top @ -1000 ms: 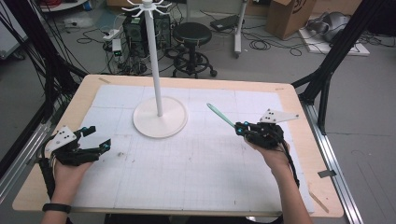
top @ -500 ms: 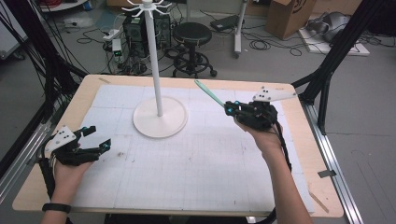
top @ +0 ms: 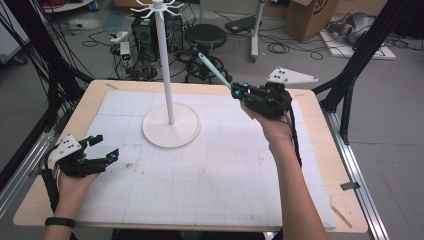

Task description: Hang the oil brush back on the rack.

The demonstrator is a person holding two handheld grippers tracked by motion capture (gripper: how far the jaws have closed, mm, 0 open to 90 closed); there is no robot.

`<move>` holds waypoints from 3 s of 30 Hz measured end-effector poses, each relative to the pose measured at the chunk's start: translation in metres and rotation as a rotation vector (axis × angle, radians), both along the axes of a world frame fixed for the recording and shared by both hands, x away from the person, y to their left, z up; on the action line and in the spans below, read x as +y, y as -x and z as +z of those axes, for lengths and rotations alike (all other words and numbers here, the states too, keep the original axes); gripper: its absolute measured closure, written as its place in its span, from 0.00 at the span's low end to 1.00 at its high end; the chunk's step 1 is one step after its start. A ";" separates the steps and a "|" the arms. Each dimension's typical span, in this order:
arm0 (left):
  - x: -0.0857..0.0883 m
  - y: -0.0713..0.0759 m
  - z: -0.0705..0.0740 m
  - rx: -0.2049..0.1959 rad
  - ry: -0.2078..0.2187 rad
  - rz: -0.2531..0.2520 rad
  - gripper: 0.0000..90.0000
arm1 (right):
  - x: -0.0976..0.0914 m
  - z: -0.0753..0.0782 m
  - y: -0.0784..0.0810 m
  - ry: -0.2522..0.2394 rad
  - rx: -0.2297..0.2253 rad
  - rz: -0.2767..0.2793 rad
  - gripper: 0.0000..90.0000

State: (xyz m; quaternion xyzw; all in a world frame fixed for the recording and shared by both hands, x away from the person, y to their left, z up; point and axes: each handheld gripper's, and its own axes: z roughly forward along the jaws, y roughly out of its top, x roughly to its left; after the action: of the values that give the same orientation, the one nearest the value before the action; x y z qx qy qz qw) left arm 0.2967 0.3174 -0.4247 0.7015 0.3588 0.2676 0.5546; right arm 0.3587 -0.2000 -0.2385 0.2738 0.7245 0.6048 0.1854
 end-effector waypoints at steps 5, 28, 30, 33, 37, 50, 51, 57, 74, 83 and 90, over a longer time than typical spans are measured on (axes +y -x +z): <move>0.000 0.000 0.000 -0.002 0.004 -0.001 0.19 | 0.007 0.012 -0.002 0.000 -0.021 -0.002 0.93; 0.003 0.001 0.001 -0.011 0.010 0.008 0.19 | 0.039 0.060 -0.019 -0.031 -0.100 0.000 0.93; 0.002 0.000 0.001 -0.007 0.008 0.007 0.19 | 0.043 0.063 -0.019 -0.026 -0.109 -0.001 0.92; 0.002 0.000 0.000 -0.006 0.008 0.003 0.19 | 0.042 0.063 -0.019 -0.025 -0.109 -0.004 0.92; 0.002 -0.001 0.000 -0.002 0.003 0.000 0.19 | 0.037 0.063 -0.017 -0.022 -0.108 -0.008 0.92; 0.001 -0.001 -0.001 0.002 0.000 -0.003 0.19 | 0.039 0.065 -0.020 -0.048 -0.122 0.000 0.92; 0.001 -0.001 -0.001 0.002 0.000 -0.003 0.19 | 0.039 0.065 -0.020 -0.048 -0.122 0.000 0.92; 0.002 0.000 0.000 0.000 0.002 -0.005 0.19 | 0.047 0.063 -0.023 -0.041 -0.109 0.000 0.92; 0.001 0.000 0.000 0.001 0.002 -0.008 0.19 | 0.071 0.056 -0.027 0.008 -0.093 0.022 0.92; 0.002 0.000 0.000 0.002 -0.001 -0.008 0.19 | 0.072 0.051 -0.030 0.023 -0.066 0.046 0.74; 0.002 -0.001 0.000 0.003 0.002 -0.010 0.19 | 0.048 0.030 -0.021 0.038 -0.036 0.086 0.52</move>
State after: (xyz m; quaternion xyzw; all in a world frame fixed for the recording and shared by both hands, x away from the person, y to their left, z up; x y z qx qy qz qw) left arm 0.2972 0.3191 -0.4250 0.7030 0.3563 0.2633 0.5564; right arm 0.3795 -0.1519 -0.2087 0.2278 0.7435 0.6031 0.1777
